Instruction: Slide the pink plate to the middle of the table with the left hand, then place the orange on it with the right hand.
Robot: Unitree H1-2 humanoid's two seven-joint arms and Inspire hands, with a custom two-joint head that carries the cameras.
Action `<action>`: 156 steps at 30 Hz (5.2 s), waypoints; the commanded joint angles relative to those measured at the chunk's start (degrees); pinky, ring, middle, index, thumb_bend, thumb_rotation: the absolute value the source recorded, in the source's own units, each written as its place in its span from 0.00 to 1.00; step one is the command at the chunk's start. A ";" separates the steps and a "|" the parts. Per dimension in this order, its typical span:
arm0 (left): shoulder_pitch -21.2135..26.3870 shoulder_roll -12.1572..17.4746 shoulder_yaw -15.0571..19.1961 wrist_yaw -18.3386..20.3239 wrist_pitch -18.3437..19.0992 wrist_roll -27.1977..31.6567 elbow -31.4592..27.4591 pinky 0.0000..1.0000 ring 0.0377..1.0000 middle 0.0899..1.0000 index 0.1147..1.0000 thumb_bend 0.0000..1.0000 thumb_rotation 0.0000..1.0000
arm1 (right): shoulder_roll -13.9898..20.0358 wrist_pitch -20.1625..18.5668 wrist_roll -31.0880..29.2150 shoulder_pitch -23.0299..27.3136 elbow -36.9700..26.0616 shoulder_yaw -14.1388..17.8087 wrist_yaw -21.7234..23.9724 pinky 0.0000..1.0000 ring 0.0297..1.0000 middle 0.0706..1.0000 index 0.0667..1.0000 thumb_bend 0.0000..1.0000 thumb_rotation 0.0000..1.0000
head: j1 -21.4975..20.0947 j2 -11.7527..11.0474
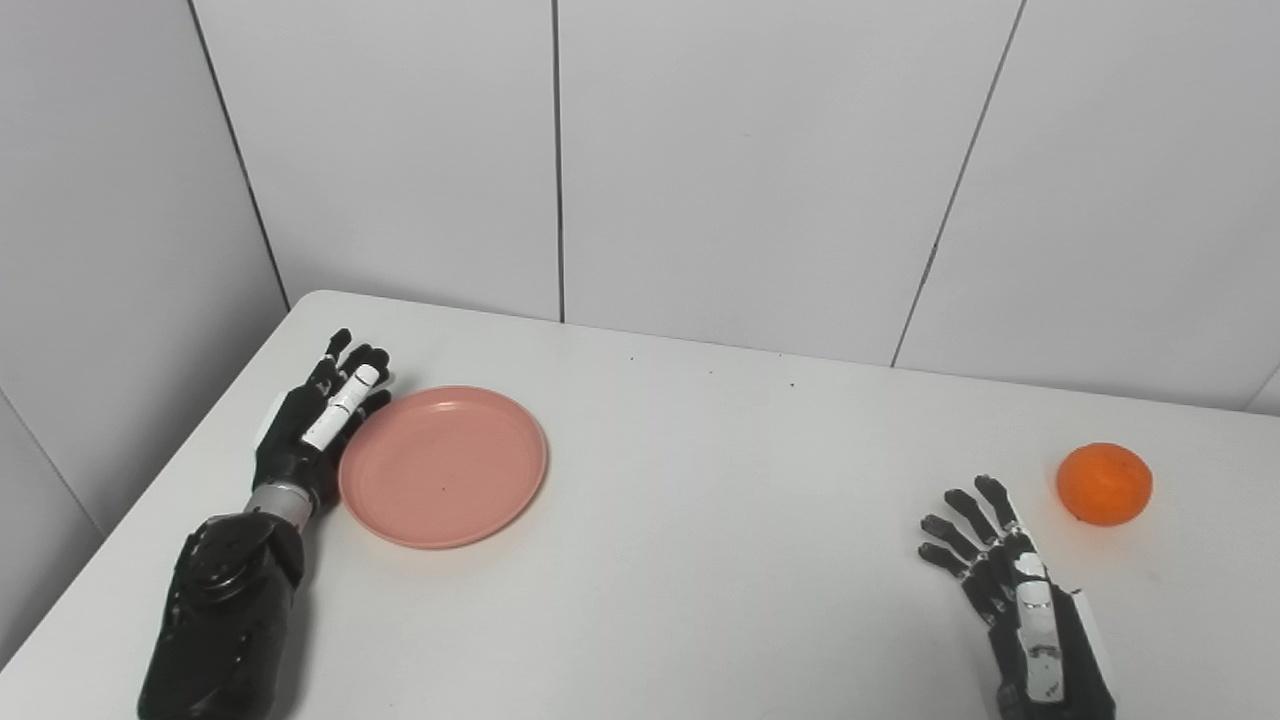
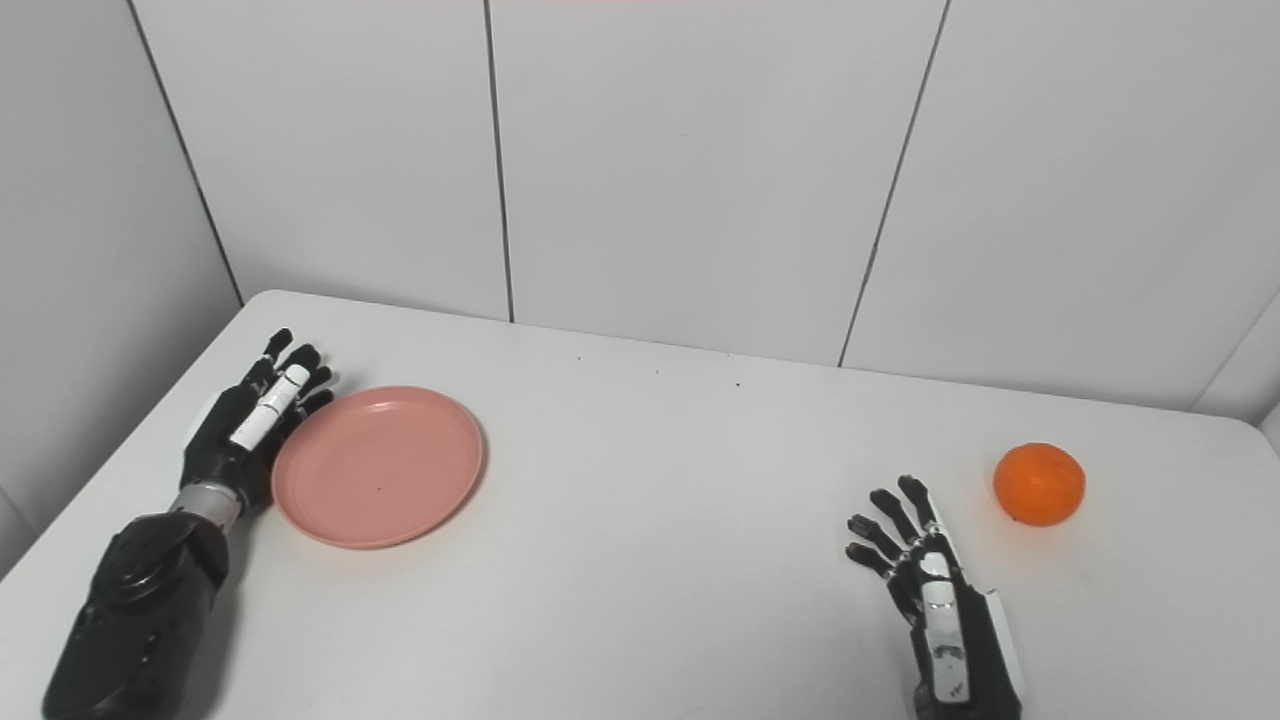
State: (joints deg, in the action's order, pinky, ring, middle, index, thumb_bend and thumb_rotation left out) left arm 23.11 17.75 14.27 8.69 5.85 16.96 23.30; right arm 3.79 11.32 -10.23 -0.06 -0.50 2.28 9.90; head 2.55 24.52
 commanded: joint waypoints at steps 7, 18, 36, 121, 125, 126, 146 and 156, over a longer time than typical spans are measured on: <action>-0.60 -2.36 -2.88 0.77 2.58 -0.24 -5.18 0.83 0.86 0.94 1.00 0.77 0.50 | -2.15 0.09 0.09 -3.25 3.74 -1.06 -0.50 0.76 0.81 0.88 0.94 0.72 1.00 | -0.06 0.08; -1.67 -3.84 -3.95 0.08 5.31 -0.31 -9.31 0.86 0.86 0.92 1.00 0.71 0.50 | -2.07 0.19 -0.02 -3.09 3.92 -1.22 -0.53 0.76 0.81 0.89 0.94 0.72 1.00 | 0.07 0.12; -1.64 -7.33 -5.88 -2.84 5.20 -3.34 -9.94 0.86 0.87 0.90 1.00 0.80 0.51 | -2.41 -0.11 0.11 -2.87 3.89 -1.45 -1.01 0.76 0.81 0.88 0.94 0.71 1.00 | -0.07 0.08; 0.46 -15.34 -18.97 0.83 4.41 -8.10 -7.81 0.87 0.84 0.87 1.00 0.76 0.48 | -5.16 -2.20 3.10 -3.10 1.29 -2.95 -3.53 0.74 0.79 0.86 0.93 0.76 0.98 | -7.35 1.97; 0.43 -15.32 -19.34 1.26 4.72 -8.12 -7.77 0.87 0.84 0.86 1.00 0.76 0.47 | -5.60 -2.56 3.45 -2.96 1.39 -3.08 -3.96 0.73 0.78 0.86 0.92 0.77 0.96 | -8.37 2.04; 0.41 -15.34 -19.44 1.33 4.86 -8.10 -7.84 0.87 0.84 0.86 1.00 0.76 0.46 | -5.64 -2.67 3.62 -2.95 1.38 -3.18 -4.04 0.73 0.78 0.86 0.92 0.77 0.96 | -8.51 2.08; 1.56 -14.83 -19.72 3.49 4.99 -7.48 -6.85 0.89 0.84 0.88 1.00 0.76 0.45 | -6.63 -3.33 5.56 -2.62 1.53 -4.14 -5.10 0.73 0.79 0.86 0.93 0.77 0.97 | -13.40 2.19; 1.18 -14.71 -18.95 4.40 5.56 -6.84 -6.48 0.89 0.86 0.89 1.00 0.73 0.43 | -7.95 -3.90 6.23 -2.63 1.55 -4.26 -6.65 0.72 0.78 0.86 0.92 0.78 0.94 | -17.64 2.15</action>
State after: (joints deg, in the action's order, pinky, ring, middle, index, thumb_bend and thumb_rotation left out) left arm 23.48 3.45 -4.27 11.73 9.67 9.80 16.43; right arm -3.06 8.79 -3.79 -0.05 -1.60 -1.43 3.61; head -15.11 26.63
